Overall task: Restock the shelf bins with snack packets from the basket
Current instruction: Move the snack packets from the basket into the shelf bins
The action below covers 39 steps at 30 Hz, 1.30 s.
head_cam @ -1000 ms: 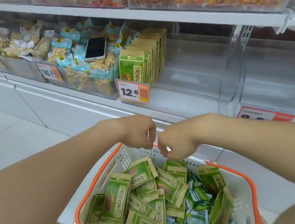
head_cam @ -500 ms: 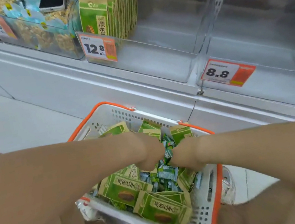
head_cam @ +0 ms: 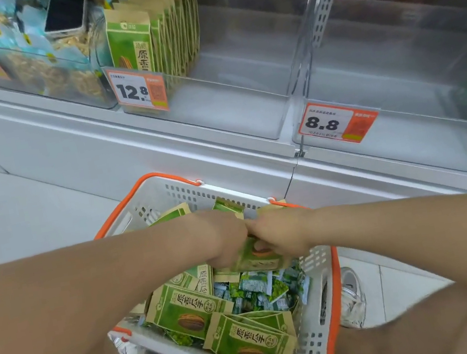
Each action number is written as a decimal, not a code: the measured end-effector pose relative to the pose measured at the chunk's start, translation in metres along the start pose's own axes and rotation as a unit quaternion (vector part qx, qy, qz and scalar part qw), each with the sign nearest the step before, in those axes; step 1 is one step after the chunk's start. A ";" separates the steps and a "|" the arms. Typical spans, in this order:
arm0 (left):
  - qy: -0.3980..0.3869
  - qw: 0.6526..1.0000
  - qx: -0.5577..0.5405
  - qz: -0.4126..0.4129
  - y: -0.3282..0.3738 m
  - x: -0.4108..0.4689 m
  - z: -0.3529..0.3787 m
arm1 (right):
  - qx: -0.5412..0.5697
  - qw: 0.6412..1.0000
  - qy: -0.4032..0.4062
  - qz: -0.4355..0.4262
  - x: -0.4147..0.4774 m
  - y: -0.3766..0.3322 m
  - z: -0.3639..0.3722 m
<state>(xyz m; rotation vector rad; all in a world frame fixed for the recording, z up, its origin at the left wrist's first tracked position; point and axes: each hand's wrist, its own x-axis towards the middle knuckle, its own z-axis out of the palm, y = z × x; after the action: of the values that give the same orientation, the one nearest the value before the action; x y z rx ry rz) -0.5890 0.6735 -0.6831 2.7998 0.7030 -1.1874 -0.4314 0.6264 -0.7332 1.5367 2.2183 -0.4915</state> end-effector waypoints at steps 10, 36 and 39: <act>0.206 0.944 -0.247 -0.069 -0.096 -0.046 -0.064 | 0.330 0.894 0.300 0.052 -0.001 -0.011 -0.082; 0.288 0.689 -0.663 0.043 -0.136 -0.074 -0.091 | 0.265 0.769 0.567 0.131 -0.038 0.009 -0.184; 0.299 0.573 -0.762 0.046 -0.135 -0.071 -0.094 | 0.435 0.694 0.559 0.133 -0.031 0.014 -0.188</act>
<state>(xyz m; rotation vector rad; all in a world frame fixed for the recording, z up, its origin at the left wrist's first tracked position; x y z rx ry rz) -0.6242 0.7843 -0.5470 1.4388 0.8686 0.5073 -0.4307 0.6997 -0.5566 3.3281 2.5379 -0.6636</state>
